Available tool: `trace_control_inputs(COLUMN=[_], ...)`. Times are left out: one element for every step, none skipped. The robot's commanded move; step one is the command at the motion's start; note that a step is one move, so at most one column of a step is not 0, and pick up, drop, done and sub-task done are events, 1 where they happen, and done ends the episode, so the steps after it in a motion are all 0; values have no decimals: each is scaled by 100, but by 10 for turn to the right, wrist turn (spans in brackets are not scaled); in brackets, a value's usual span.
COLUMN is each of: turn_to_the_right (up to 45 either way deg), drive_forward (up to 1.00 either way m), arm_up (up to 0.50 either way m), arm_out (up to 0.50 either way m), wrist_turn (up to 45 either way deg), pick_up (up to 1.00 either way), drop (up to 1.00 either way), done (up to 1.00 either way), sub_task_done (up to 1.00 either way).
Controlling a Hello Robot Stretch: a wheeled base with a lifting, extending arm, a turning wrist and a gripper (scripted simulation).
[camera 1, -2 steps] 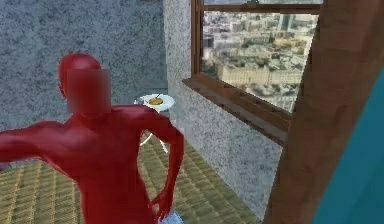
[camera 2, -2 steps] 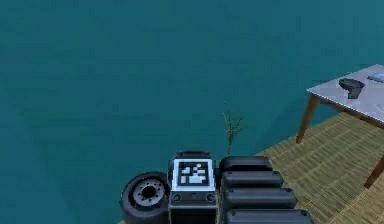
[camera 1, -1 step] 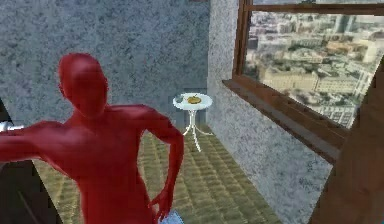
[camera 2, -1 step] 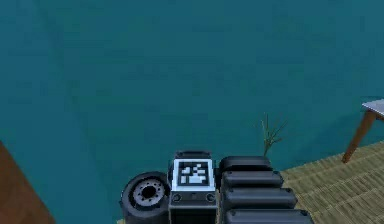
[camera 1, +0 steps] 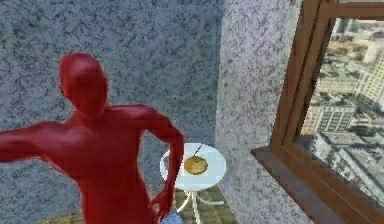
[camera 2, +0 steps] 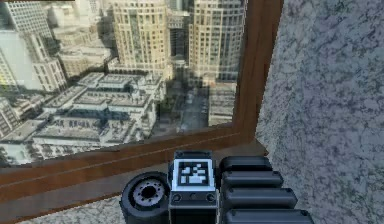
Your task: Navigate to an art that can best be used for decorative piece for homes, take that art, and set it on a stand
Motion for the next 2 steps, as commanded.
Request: trace_control_inputs(turn_to_the_right=[-60,0], drive_forward=[0,50], arm_up=[0,0], arm_out=[0,0], wrist_turn=[0,0], pick_up=[0,0], drop=[0,0], done=[0,0], sub_task_done=[0,0])
